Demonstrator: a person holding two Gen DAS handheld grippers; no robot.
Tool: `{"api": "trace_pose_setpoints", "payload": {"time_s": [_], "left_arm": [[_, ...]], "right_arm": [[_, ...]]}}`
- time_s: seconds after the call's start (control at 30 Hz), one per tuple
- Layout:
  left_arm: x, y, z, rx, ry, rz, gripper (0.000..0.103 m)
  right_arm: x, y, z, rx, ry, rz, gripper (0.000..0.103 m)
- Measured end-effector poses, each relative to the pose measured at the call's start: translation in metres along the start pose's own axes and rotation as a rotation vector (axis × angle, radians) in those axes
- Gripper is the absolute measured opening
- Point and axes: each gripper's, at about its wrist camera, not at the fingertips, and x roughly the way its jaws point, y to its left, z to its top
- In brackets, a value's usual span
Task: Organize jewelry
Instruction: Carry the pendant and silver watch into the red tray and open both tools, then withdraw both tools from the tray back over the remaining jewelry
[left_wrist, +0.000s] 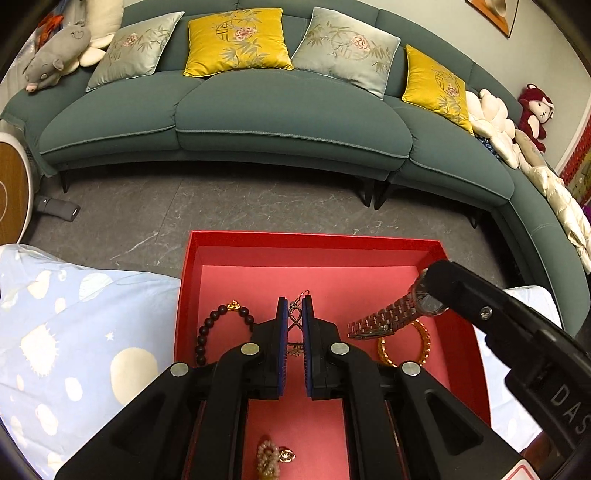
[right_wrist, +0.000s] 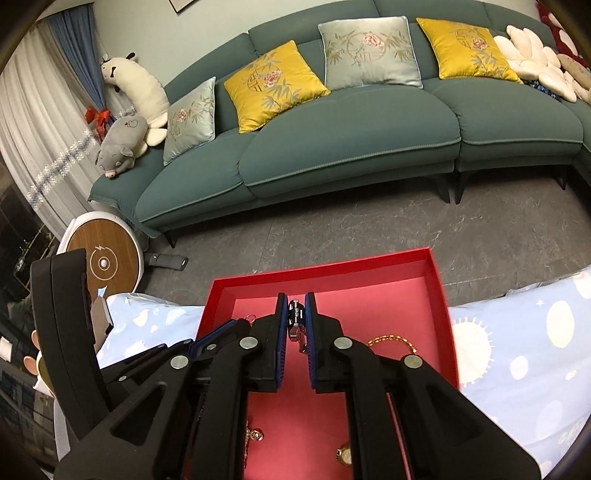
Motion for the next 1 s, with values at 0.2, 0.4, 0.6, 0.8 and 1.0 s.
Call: {"api": "trace_pose_setpoints", "payload": {"time_s": [0.2,0.4,0.6,0.8,1.0], "left_arm": [[0.013,0.003,-0.005,0.025,0.016,0.027,0.005],[0.023,0.011,-0.009,0.0,0.05,0.027,0.005],[0.024,0.013,-0.012,-0.006,0.054,0.027,0.005],[0.024,0.013,-0.014,-0.025,0.066,0.0,0.009],[0.001,0.017,-0.019,-0.052,0.034,0.011,0.046]], "right_arm": [[0.023,-0.006,-0.012,0.015,0.063,-0.006,0.008],[0.031,-0.018,-0.023,0.032,0.106,0.008,0.009],[0.032,-0.021,-0.036,0.031,0.123,0.009,0.009],[0.028,-0.027,-0.046,0.026,0.14,-0.003,0.011],[-0.001,-0.034,-0.059,0.03,0.116,-0.027,0.024]]}}
